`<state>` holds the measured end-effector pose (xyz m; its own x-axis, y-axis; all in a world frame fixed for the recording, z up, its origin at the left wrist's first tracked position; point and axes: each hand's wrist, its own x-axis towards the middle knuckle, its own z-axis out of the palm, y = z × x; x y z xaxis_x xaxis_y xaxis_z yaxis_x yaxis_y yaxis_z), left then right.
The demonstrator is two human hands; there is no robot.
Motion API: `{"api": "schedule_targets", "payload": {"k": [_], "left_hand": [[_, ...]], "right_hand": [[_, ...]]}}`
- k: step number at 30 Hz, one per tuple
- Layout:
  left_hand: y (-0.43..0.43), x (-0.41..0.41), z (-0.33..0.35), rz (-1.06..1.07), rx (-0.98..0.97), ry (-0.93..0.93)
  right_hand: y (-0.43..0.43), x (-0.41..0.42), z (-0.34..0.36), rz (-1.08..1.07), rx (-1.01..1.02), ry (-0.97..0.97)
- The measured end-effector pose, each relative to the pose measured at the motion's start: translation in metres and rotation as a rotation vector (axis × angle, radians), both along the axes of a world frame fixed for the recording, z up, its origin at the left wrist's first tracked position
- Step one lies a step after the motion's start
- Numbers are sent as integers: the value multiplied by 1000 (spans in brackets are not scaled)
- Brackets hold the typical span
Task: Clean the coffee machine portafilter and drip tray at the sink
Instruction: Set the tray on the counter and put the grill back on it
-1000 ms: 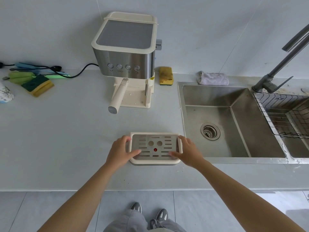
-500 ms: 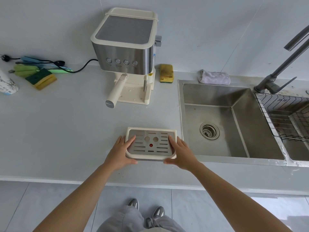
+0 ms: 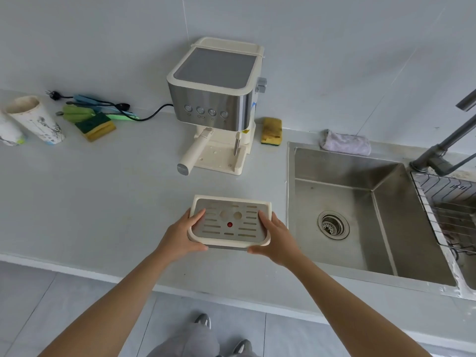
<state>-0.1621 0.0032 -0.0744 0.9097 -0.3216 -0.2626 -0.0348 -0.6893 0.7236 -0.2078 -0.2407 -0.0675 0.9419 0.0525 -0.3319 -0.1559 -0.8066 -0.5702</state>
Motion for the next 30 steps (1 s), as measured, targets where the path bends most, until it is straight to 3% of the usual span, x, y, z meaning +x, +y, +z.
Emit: {"api": "schedule_targets", "payload": {"k": [11,30], "left_hand": [[35,91,21,-18,-1,-59],[41,218,-24,-208,37,-65]], "right_hand": [[38,85,14,-16,-7,-71],[51,175,-8,-105,-199,41]]}}
